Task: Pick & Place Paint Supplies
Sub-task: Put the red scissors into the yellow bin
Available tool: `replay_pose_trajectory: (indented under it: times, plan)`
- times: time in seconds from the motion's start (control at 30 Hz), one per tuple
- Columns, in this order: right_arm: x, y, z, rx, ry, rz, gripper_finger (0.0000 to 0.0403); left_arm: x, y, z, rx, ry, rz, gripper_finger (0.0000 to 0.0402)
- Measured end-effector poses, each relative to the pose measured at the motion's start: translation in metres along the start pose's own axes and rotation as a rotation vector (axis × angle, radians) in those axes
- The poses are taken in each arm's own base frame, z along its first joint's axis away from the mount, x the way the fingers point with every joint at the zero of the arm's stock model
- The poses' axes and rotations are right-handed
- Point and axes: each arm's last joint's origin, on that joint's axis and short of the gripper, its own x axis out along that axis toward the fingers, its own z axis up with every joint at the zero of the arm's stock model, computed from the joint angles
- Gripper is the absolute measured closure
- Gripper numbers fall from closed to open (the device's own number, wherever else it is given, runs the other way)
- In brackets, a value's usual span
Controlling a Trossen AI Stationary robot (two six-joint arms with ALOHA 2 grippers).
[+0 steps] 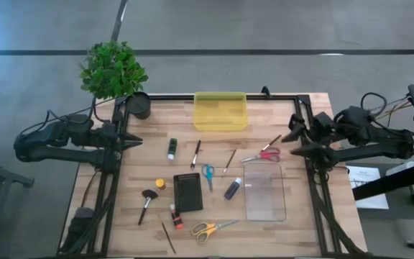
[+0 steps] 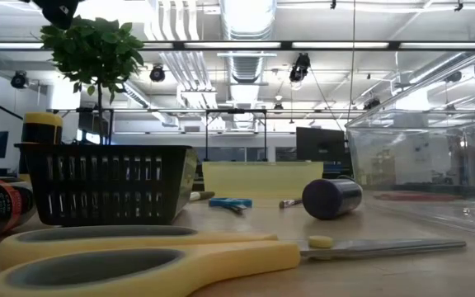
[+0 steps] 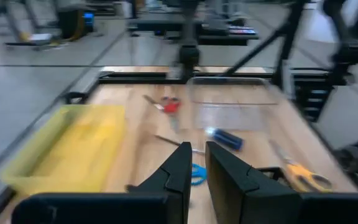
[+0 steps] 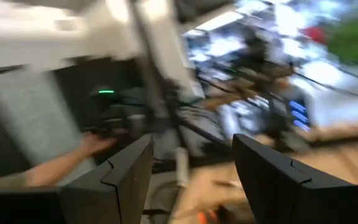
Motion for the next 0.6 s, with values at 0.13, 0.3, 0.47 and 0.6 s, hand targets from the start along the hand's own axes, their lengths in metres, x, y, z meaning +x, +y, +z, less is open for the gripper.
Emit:
replay_pose_trajectory:
  times: [0.13, 0.3, 0.47, 0.6]
  plan:
    - [-0.003, 0.009, 0.006, -0.077, -0.037, 0.079, 0.0185, 0.001, 0.003, 0.0, -0.012, 0.005, 0.108, 0.0344]
    - [-0.005, 0.015, 0.014, -0.122, -0.075, 0.073, 0.0185, 0.007, 0.002, 0.002, -0.259, 0.0, 0.088, 0.0344]
    - [-0.008, 0.02, 0.018, -0.132, -0.057, 0.095, 0.0185, 0.013, 0.002, 0.01, -0.415, -0.059, 0.079, 0.0344]
    - [-0.008, 0.02, 0.017, -0.122, -0.012, 0.085, 0.0185, 0.019, 0.002, 0.017, -0.432, -0.106, 0.071, 0.0344]
